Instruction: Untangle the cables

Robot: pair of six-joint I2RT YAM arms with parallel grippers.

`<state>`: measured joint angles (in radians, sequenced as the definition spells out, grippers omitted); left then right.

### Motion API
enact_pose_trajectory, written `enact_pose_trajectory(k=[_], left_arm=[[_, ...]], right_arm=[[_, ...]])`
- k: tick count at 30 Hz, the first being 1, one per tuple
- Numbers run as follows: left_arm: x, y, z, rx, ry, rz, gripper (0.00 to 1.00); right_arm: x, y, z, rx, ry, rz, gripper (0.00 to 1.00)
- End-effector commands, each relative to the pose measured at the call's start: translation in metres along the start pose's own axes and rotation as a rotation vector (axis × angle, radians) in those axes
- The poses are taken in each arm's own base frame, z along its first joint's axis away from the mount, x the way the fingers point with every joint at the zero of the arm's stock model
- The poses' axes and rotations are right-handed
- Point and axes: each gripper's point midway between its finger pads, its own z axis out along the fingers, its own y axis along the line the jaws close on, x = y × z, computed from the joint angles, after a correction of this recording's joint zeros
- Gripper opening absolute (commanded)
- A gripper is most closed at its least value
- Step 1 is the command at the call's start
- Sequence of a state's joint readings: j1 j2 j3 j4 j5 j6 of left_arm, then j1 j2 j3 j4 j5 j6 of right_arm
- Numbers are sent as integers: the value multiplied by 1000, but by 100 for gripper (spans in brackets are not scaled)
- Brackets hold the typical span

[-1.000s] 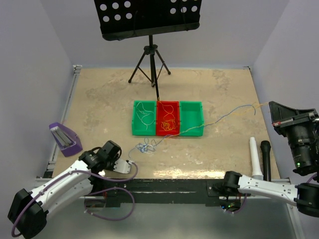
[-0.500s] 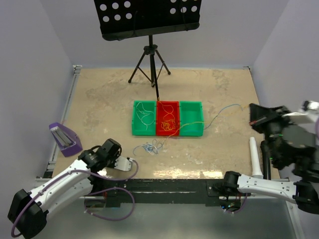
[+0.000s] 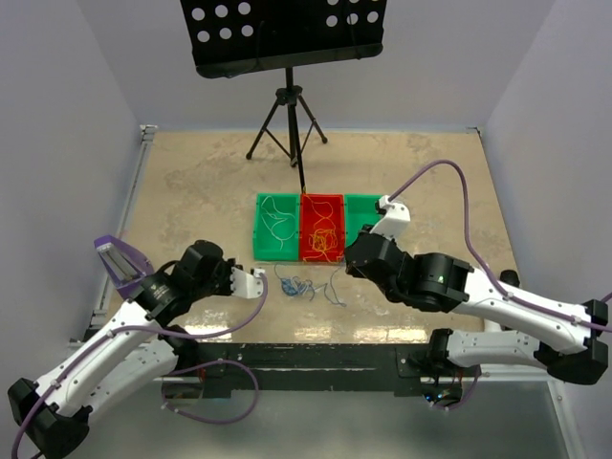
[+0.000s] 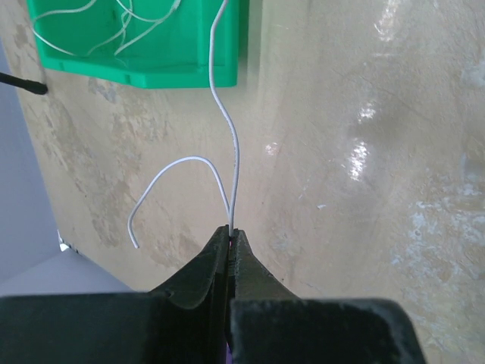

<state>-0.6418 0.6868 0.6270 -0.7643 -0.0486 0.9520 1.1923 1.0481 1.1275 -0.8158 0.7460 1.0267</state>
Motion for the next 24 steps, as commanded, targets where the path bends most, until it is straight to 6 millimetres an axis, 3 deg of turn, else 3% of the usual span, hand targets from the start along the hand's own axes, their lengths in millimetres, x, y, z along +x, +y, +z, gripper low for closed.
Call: enact_pose_trajectory(k=[1, 4, 9, 12, 14, 17, 19, 21, 24], left_arm=[[8, 8, -18, -35, 48, -15, 0], [22, 29, -34, -165, 117, -12, 0], [32, 83, -63, -497, 186, -143, 0], [27, 88, -70, -527, 146, -188, 0], [21, 78, -68, -473, 103, -173, 0], [27, 61, -57, -398, 125, -136, 0], [31, 64, -58, -418, 150, -131, 0], [30, 66, -61, -425, 149, -120, 0], [27, 66, -64, -413, 134, -112, 0]], right_arm=[[27, 26, 5, -110, 90, 143, 0], [62, 19, 8, -105, 182, 157, 0], [128, 13, -11, -155, 422, 144, 0], [154, 10, -27, -169, 517, 150, 0], [168, -3, -27, -130, 540, 133, 0], [182, -9, -21, -111, 561, 91, 28], [188, -9, -18, -94, 567, 54, 52], [188, -8, -14, -72, 555, 21, 70], [170, -4, -9, -39, 482, 0, 80]])
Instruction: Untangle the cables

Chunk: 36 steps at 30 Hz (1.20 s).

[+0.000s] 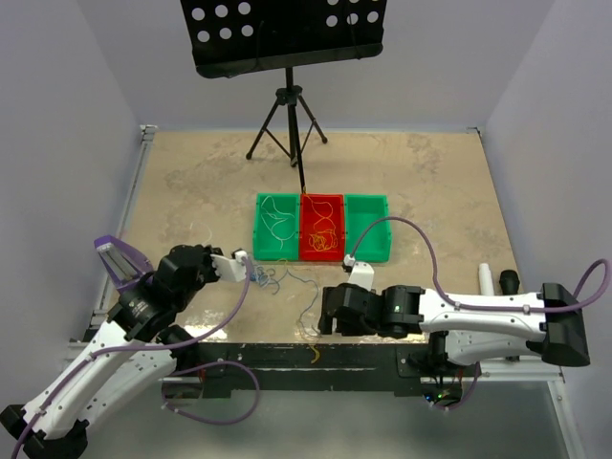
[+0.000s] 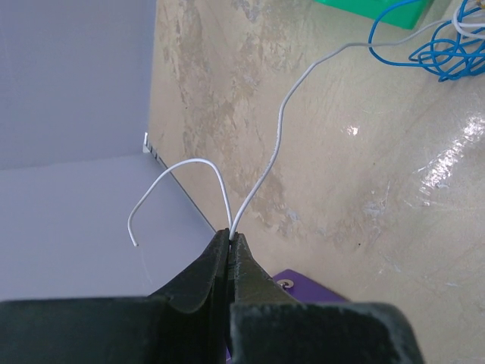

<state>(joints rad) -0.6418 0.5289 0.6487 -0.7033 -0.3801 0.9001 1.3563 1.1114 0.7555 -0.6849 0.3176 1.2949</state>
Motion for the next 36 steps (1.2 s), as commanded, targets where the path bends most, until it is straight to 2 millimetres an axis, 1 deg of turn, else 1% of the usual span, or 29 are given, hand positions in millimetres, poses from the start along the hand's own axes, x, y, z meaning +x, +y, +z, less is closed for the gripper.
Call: enact_pose_trajectory(k=[1, 3, 5, 6, 8, 11, 12, 13, 15, 17, 21, 24, 26, 27, 30, 34, 36], left_arm=[[-1, 9, -8, -13, -1, -10, 0], [-1, 1, -7, 22, -10, -9, 0], [-3, -4, -7, 48, -20, -11, 0], [-3, -8, -6, 62, -23, -9, 0], [-3, -10, -6, 73, -26, -5, 0], [-4, -13, -6, 87, -28, 1, 0], [-4, -13, -5, 91, -28, 1, 0], [-4, -13, -5, 93, -30, 0, 0], [-4, -15, -5, 99, -30, 5, 0], [-3, -16, -6, 105, -28, 13, 0], [-3, -13, -5, 82, -37, 27, 0], [-5, -15, -4, 96, -39, 23, 0], [-5, -17, -2, 114, -32, 28, 0], [-5, -17, -2, 118, -30, 29, 0], [-7, -14, -2, 113, -32, 35, 0], [-8, -15, -1, 123, -36, 46, 0], [-8, -15, -1, 130, -34, 56, 0]], right_arm=[[-30, 24, -16, -16, -106, 13, 80], [-48, 37, -21, -45, -179, 29, 79], [-64, 52, -18, -75, -242, 35, 78], [-71, 56, -12, -75, -258, 31, 78], [-81, 72, 4, -93, -271, -1, 77], [-86, 86, 35, -77, -260, -53, 76], [-85, 87, 48, -63, -248, -71, 76], [-87, 89, 55, -60, -245, -76, 75], [-90, 85, 68, -29, -248, -82, 74], [-93, 88, 67, -30, -259, -85, 73], [-91, 86, 71, -27, -256, -88, 70], [-84, 82, 82, -21, -241, -93, 61], [-81, 82, 89, -22, -237, -101, 51], [-79, 81, 92, -19, -229, -101, 48], [-72, 78, 97, -14, -211, -106, 47], [-71, 69, 98, 19, -220, -114, 47], [-73, 65, 96, 35, -233, -117, 47]])
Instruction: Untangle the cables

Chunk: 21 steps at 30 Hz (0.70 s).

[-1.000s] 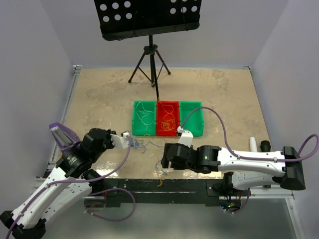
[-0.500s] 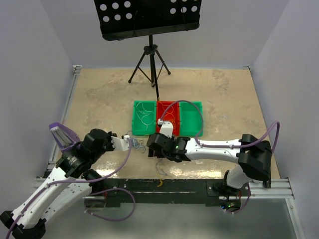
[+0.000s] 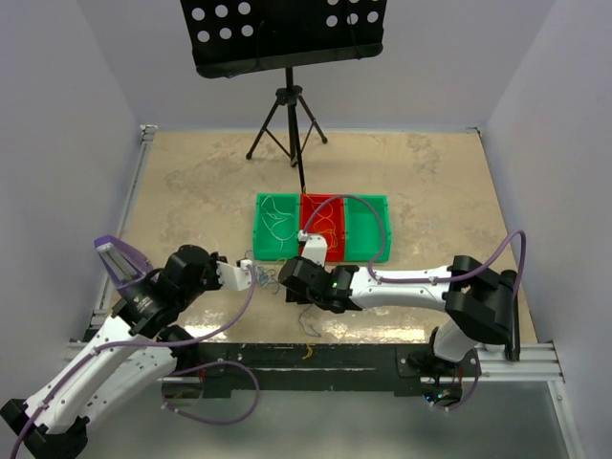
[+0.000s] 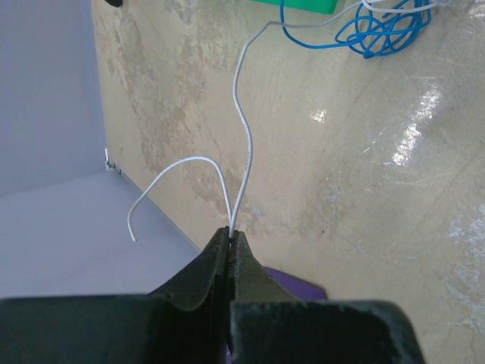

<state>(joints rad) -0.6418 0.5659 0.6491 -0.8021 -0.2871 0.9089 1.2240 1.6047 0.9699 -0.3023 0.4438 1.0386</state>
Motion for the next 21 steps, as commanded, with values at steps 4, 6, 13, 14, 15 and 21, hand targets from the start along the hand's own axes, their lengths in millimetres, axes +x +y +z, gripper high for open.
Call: enact_pose_trajectory(k=[4, 6, 13, 14, 15, 21], left_arm=[[-9, 17, -7, -35, -28, 12, 0], [-9, 15, -6, -25, -27, 16, 0], [-7, 7, -3, 1, -23, 11, 0], [-7, 7, -3, 2, -23, 13, 0], [-6, 6, -3, 3, -21, 13, 0], [-6, 4, -2, 13, -19, 14, 0]], right_arm=[[-3, -3, -6, 10, -31, -15, 48], [0, -4, -4, 16, -25, -19, 49], [18, -8, -4, 21, 10, -37, 48], [19, -7, -5, 16, 11, -37, 48], [19, -9, -6, 22, 10, -38, 47], [15, -13, -17, 20, 0, -26, 46]])
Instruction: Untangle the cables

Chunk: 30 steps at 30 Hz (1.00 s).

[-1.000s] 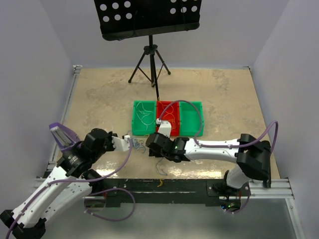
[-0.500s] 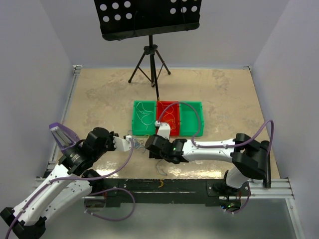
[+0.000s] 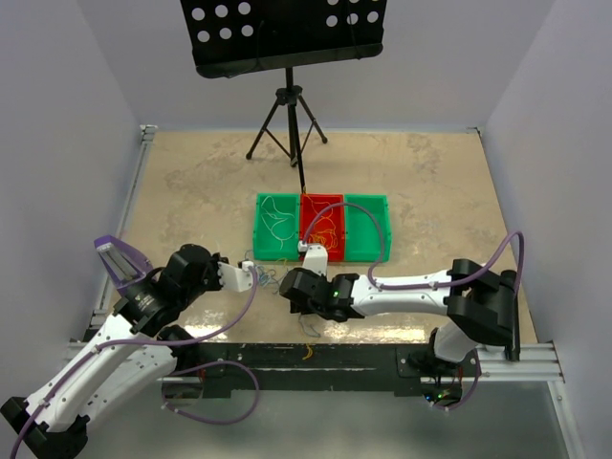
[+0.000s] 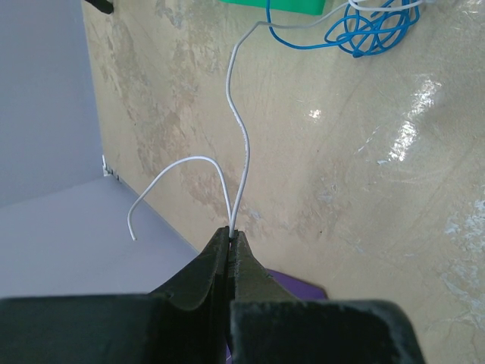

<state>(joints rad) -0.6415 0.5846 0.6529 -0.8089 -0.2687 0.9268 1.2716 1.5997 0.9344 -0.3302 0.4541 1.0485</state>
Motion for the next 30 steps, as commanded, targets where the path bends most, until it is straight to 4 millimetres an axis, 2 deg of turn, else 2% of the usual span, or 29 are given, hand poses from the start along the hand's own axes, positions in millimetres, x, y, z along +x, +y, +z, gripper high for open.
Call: enact_pose_trajectory(k=[1, 5, 8, 14, 16, 17, 18, 20, 21, 23, 24, 26, 28, 30], left_arm=[[-5, 8, -5, -16, -21, -11, 0], [-6, 8, -5, -17, -27, -11, 0], [-5, 6, -4, -12, -21, -12, 0], [-9, 14, -4, -44, -37, -19, 0], [-10, 15, -5, -41, -38, -24, 0], [-10, 14, -4, -35, -37, -23, 0], [-10, 13, -4, -32, -36, -23, 0], [-9, 11, -3, -27, -32, -22, 0], [-7, 8, -1, -24, -30, -16, 0], [-4, 0, 4, -9, -24, -11, 0], [-2, -5, 7, 0, -23, -7, 0], [3, -18, 15, 17, -16, -3, 0], [8, -28, 22, 28, -7, -5, 0], [10, -38, 28, 41, -8, -10, 0]], right_arm=[[-8, -6, -14, -6, -30, 31, 46], [-4, -5, -13, -32, -28, 39, 46], [1, 1, -4, -42, -17, 23, 43], [0, 17, 13, -45, -16, -18, 33], [-1, 19, 18, -31, -20, -24, 23], [-3, 18, 18, -15, -30, -20, 8], [-9, 21, 15, -24, -44, -12, 0], [-33, 33, -10, -88, -99, 4, 0], [-48, 38, -28, -120, -128, 22, 0], [-84, 36, -67, -121, -207, 52, 0], [-109, 35, -94, -130, -269, 85, 0], [-151, 27, -148, -149, -373, 157, 0], [-186, 6, -199, -154, -480, 232, 0], [-212, -20, -247, -168, -569, 320, 0]])
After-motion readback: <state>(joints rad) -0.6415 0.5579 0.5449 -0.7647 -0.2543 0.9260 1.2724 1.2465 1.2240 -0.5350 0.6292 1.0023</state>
